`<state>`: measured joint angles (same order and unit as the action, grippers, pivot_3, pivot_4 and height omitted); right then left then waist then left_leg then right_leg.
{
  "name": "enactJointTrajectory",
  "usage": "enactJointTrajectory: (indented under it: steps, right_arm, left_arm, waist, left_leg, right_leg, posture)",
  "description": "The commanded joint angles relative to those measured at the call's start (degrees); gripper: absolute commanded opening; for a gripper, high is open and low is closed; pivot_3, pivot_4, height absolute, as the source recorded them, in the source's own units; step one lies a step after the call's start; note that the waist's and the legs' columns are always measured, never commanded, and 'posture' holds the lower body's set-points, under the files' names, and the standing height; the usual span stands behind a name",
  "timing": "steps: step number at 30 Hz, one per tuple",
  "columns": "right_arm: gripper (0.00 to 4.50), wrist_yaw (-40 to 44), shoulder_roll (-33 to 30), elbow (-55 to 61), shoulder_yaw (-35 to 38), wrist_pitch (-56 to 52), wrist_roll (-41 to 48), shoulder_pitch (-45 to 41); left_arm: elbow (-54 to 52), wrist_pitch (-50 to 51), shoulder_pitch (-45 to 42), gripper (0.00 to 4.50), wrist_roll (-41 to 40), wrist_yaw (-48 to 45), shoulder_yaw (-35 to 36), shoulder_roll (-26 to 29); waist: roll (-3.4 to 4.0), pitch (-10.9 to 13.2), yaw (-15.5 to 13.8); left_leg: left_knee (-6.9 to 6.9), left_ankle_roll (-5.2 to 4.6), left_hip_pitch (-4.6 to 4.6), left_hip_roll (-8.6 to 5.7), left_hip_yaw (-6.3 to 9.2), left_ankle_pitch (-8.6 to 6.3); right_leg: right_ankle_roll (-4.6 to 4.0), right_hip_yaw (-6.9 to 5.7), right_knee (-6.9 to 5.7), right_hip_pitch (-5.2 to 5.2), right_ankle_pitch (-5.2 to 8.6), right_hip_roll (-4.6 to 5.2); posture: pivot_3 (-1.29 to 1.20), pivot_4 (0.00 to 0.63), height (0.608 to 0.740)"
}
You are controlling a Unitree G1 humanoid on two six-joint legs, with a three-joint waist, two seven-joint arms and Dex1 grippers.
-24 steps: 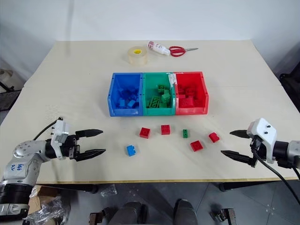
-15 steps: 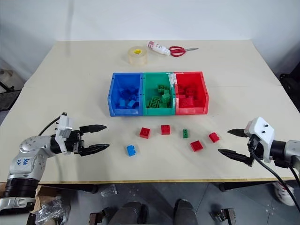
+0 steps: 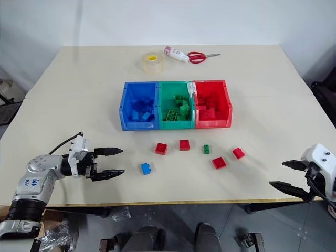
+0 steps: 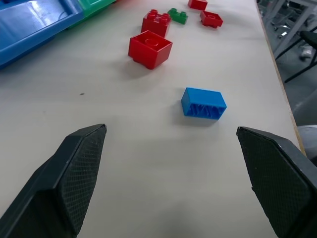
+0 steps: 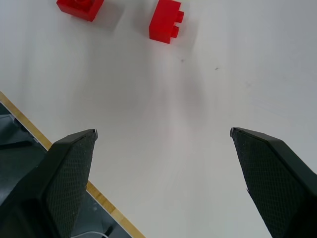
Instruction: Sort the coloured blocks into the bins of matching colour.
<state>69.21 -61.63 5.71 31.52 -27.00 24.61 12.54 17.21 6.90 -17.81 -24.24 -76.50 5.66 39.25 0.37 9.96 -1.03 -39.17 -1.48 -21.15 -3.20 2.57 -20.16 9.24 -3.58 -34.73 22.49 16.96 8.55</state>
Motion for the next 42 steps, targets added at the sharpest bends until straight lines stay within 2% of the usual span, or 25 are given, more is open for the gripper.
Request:
enactJointTrajectory:
  steps: [1,4,10,18,21,28,32,35,39,42]
  right_arm:
    - [4.5,-0.58,-1.01,1.18,-3.97,0.06,0.6,-6.2]
    - [4.5,-0.69,-0.16,-2.28,-10.82,0.99,-1.07,-14.24]
    - [4.5,-0.83,4.8,-16.76,-23.97,6.03,-7.46,-30.18]
    - [4.5,1.9,9.53,-26.18,-30.39,9.5,-10.15,-38.51]
    - [3.88,2.07,10.66,-25.62,-30.84,9.63,-9.93,-38.2]
    - [1.45,0.9,11.08,-20.91,-29.82,8.73,-9.08,-35.54]
    - [1.34,-0.07,10.11,-15.98,-28.23,6.75,-7.91,-34.25]
    - [1.34,-2.49,10.65,-13.0,-26.69,5.03,-6.84,-36.45]
    - [1.34,-5.78,12.96,-13.62,-26.97,4.31,-6.46,-44.65]
    - [1.34,-8.29,16.58,-20.74,-29.32,7.4,-9.29,-53.63]
  left_arm:
    - [-0.31,-1.06,-0.43,4.48,-0.83,-0.23,1.38,0.17]
    - [-0.92,-1.59,-0.37,4.48,-1.0,0.78,1.83,-0.45]
    - [-3.78,-1.12,0.71,4.48,-1.77,2.54,2.23,-1.71]
    - [-7.52,-0.25,3.24,4.48,-2.38,4.56,2.8,-2.31]
    - [-8.47,-0.02,4.52,4.5,-2.56,5.47,3.02,-2.18]
    - [-9.31,-0.12,5.53,4.5,-2.47,6.52,2.84,-2.67]
    - [-9.13,-0.17,5.3,4.5,-2.26,6.91,2.71,-3.11]
    - [-8.97,-0.29,5.28,4.5,-2.14,6.93,2.59,-3.23]
    - [-8.86,-0.44,5.26,4.5,-2.04,7.03,2.42,-3.52]
    - [-8.31,-0.76,4.79,4.5,-1.7,7.1,2.11,-3.87]
  waist:
    - [0.0,0.0,0.3]
    - [0.01,0.0,0.56]
    - [0.0,0.0,0.58]
    - [0.01,0.0,1.16]
    - [0.01,0.0,1.17]
    - [0.01,0.0,1.06]
    - [0.01,0.0,1.06]
    - [0.01,0.0,1.08]
    - [0.02,0.0,1.32]
    - [0.02,0.0,1.43]
  left_leg:
    - [0.0,0.0,0.01,0.01,0.0,0.0]
    - [-0.01,0.01,0.01,0.03,0.01,0.0]
    - [-0.02,0.01,-0.06,-0.04,0.13,0.0]
    - [-0.01,0.01,-0.07,-0.04,0.12,0.0]
    - [-0.01,0.02,-0.06,-0.01,0.13,0.0]
    - [-0.01,0.02,-0.06,-0.02,0.14,0.0]
    - [-0.01,0.02,-0.06,-0.02,0.14,0.0]
    - [-0.01,0.02,-0.06,-0.03,0.11,0.0]
    - [-0.01,0.02,-0.05,-0.02,0.1,0.0]
    - [0.0,0.04,-0.04,0.02,0.1,0.0]
  right_leg:
    - [0.0,0.0,-0.01,0.01,0.0,0.0]
    - [0.0,0.0,-0.03,0.02,0.0,0.0]
    - [0.0,-0.07,-0.03,0.04,0.0,0.04]
    - [0.0,-0.1,-0.07,0.07,0.0,0.03]
    - [0.0,-0.11,-0.08,0.07,0.0,0.01]
    - [0.0,-0.1,-0.08,0.06,0.0,0.02]
    - [0.0,-0.1,-0.09,0.06,0.0,0.02]
    - [0.0,-0.08,-0.08,0.07,0.0,0.02]
    - [0.0,-0.08,-0.08,0.09,0.0,0.02]
    - [0.0,-0.09,-0.09,0.11,0.0,-0.01]
  posture:
    - [0.0,0.15,0.74]
    - [0.0,0.15,0.74]
    - [0.0,0.15,0.74]
    - [0.0,0.15,0.74]
    - [0.0,0.15,0.74]
    - [0.0,0.15,0.74]
    - [0.0,0.15,0.74]
    - [0.0,0.15,0.74]
    - [0.0,0.15,0.74]
    - [0.0,0.15,0.74]
